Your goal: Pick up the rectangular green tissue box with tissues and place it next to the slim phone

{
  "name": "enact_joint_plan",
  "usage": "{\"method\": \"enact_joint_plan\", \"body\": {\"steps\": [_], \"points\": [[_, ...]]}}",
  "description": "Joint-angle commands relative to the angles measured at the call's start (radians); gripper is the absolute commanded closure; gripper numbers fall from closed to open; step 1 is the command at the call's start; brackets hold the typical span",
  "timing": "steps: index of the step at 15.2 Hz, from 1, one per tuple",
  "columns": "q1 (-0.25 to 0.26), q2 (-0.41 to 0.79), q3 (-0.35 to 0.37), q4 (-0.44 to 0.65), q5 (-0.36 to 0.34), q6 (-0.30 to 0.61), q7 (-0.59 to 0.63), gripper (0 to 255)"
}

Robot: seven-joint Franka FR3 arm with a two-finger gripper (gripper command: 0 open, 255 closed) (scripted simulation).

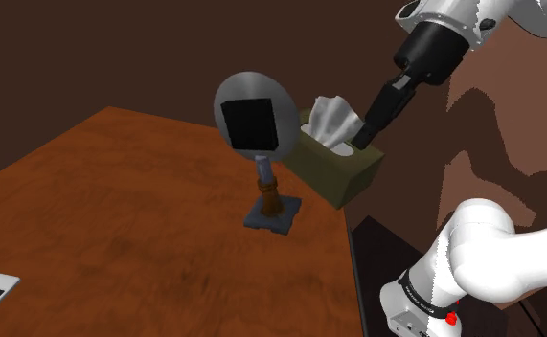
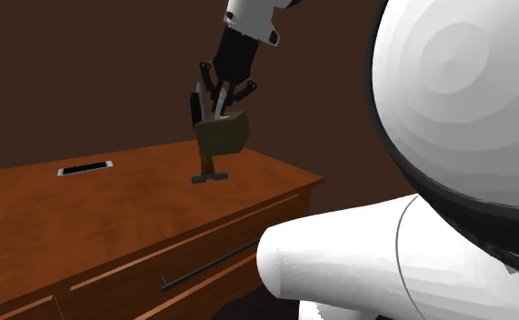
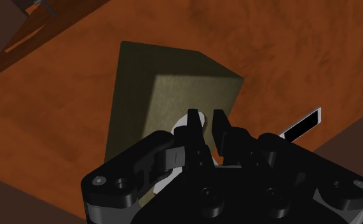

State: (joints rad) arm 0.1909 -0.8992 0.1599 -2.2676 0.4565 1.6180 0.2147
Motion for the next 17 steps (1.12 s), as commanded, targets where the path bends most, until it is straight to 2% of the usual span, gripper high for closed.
{"method": "enact_joint_plan", "body": {"steps": [1, 17], "points": [[0.0, 0.011, -0.003, 0.032, -0.003, -0.019, 0.008, 255], [-0.002, 0.138, -0.025, 0.333, -0.027, -0.183, 0.072, 255]]}}
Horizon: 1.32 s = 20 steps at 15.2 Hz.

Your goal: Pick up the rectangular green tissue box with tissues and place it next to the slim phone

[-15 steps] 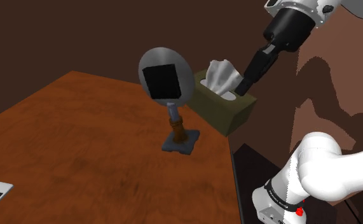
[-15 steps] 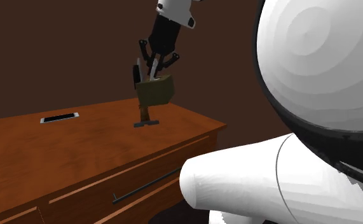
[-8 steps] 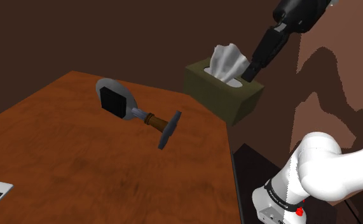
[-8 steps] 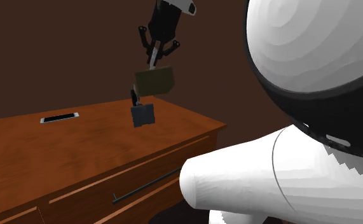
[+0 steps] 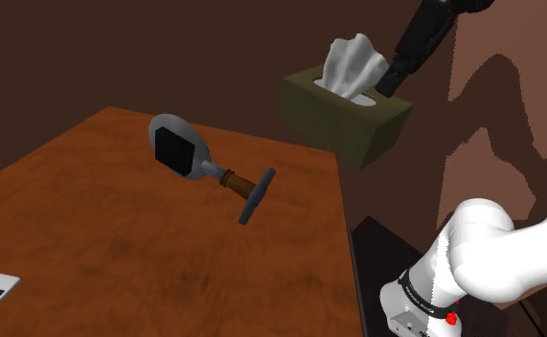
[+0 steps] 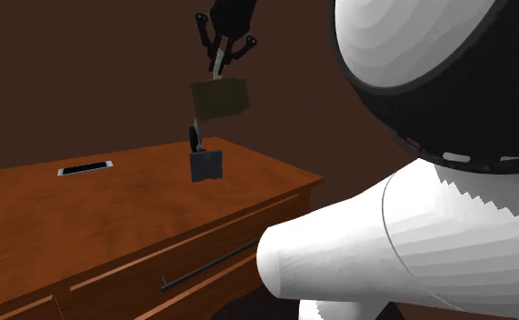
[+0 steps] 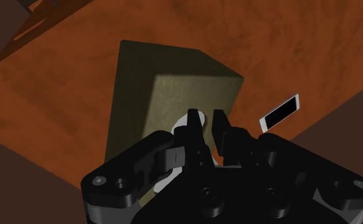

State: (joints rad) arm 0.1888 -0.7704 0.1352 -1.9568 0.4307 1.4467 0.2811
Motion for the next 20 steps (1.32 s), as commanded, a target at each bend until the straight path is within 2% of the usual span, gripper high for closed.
{"method": "enact_joint_plan", "body": {"steps": [1, 2, 13, 20], "points": [[0.0, 0.019, -0.001, 0.042, -0.002, -0.022, 0.01, 255], [0.0, 0.021, -0.002, 0.047, -0.002, -0.024, 0.011, 255], [0.001, 0.117, 0.267, 0.006, 0.074, 0.213, 0.184, 255], [-0.025, 0.25, 0.462, 0.056, 0.066, 0.364, 0.307, 255]]}}
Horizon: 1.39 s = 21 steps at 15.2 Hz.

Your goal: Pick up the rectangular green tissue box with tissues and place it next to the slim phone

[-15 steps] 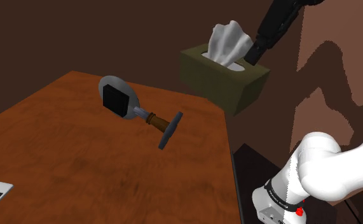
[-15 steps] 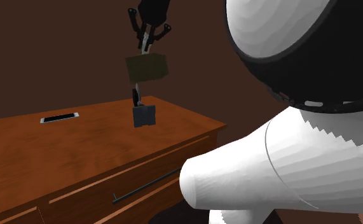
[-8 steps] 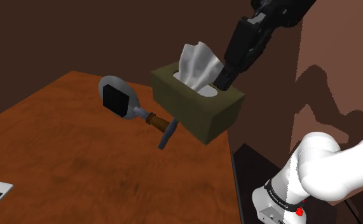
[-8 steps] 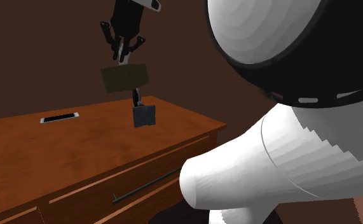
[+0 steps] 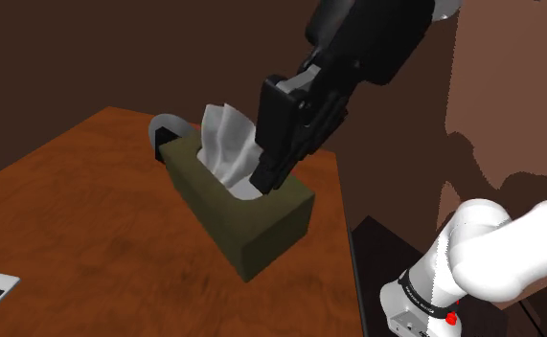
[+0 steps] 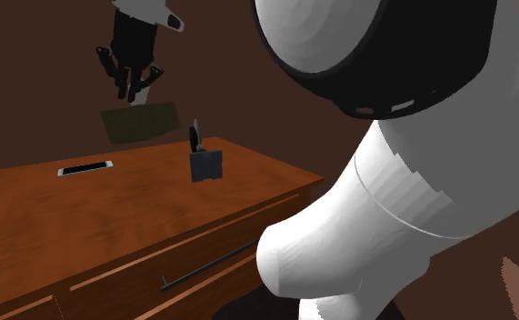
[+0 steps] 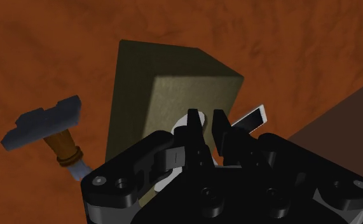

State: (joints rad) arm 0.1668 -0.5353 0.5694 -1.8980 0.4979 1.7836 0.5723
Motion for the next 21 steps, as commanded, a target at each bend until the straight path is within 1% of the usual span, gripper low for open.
{"method": "enact_joint_plan", "body": {"steps": [1, 5, 8, 10, 11, 12, 13, 14, 15, 16, 17, 21], "points": [[-0.01, 0.039, 0.059, 0.01, -0.009, 0.049, 0.036, 255], [-0.047, 0.152, 0.195, 0.07, -0.065, 0.133, 0.128, 255], [-0.085, 0.261, 0.318, 0.128, -0.148, 0.194, 0.217, 255], [-0.114, 0.353, 0.414, 0.174, -0.238, 0.232, 0.295, 255], [-0.126, 0.411, 0.465, 0.199, -0.301, 0.249, 0.343, 255], [-0.131, 0.478, 0.516, 0.226, -0.379, 0.264, 0.4, 255], [-0.123, 0.556, 0.561, 0.256, -0.475, 0.273, 0.466, 255], [-0.091, 0.64, 0.587, 0.289, -0.579, 0.274, 0.535, 255], [-0.036, 0.716, 0.583, 0.326, -0.672, 0.268, 0.594, 255], [0.067, 0.829, 0.559, 0.398, -0.803, 0.249, 0.673, 255], [0.079, 0.815, 0.533, 0.38, -0.784, 0.266, 0.664, 255], [0.066, 0.806, 0.529, 0.318, -0.776, 0.324, 0.663, 255]]}}
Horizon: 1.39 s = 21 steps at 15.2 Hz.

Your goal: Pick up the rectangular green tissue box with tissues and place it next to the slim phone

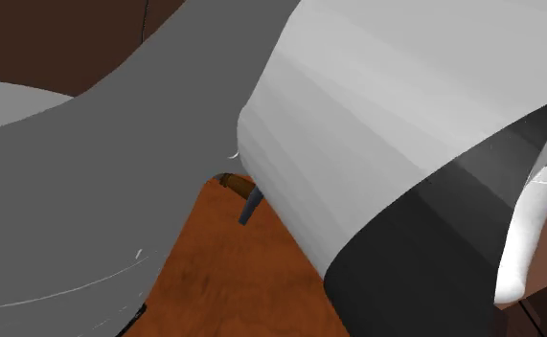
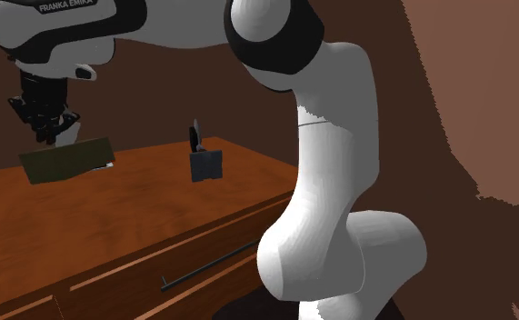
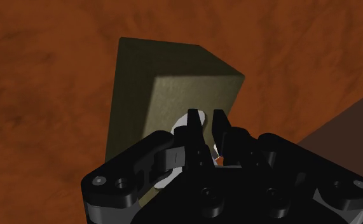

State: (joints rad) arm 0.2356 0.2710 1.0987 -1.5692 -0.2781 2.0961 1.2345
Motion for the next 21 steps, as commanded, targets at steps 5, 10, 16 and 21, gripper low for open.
{"method": "enact_joint_plan", "body": {"steps": [5, 10, 16, 21], "points": [[-0.014, -0.002, -0.003, -0.081, -0.004, 0.079, 0.006, 255], [-0.016, -0.001, -0.006, -0.106, -0.008, 0.105, 0.01, 255], [-0.016, -0.001, -0.006, -0.106, -0.008, 0.105, 0.01, 0], [-0.016, -0.001, -0.006, -0.106, -0.008, 0.105, 0.01, 0]]}}
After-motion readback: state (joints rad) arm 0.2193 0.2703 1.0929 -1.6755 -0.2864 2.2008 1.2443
